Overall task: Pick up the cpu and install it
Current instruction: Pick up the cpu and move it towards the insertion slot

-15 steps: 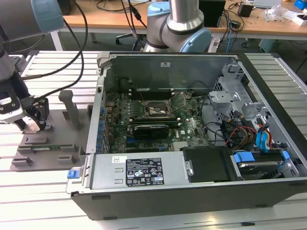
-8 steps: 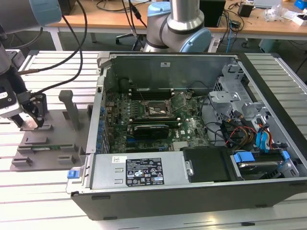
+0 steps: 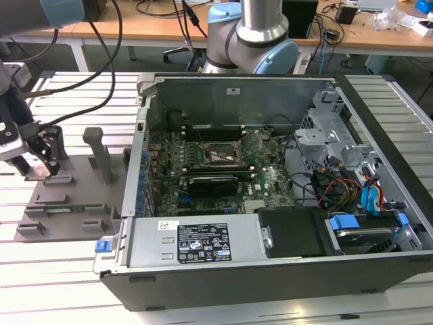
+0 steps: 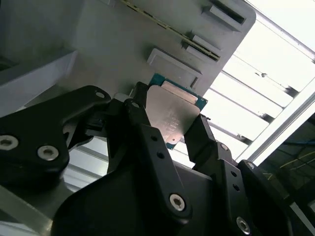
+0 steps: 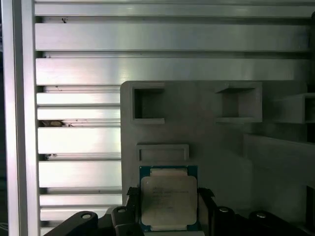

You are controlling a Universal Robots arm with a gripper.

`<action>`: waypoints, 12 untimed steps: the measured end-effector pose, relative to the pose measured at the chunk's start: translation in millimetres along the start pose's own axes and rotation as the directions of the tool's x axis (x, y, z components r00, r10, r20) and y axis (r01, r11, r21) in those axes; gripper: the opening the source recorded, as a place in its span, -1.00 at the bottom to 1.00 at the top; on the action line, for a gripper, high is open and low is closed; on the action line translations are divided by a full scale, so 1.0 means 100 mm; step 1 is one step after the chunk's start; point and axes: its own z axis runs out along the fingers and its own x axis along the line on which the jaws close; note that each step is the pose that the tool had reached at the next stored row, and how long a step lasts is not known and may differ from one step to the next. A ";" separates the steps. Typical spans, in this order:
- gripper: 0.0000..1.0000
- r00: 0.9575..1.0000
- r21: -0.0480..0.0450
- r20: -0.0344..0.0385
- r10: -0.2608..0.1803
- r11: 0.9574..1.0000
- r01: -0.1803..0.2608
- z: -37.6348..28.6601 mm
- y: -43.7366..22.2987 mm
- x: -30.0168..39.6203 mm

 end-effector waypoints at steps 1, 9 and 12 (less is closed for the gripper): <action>0.09 1.000 0.000 0.000 0.000 1.000 0.000 -0.016 0.000 -0.001; 0.09 1.000 0.000 0.000 0.000 1.000 0.000 -0.140 -0.004 -0.004; 0.09 1.000 0.000 0.000 0.000 1.000 0.000 -0.181 -0.005 -0.005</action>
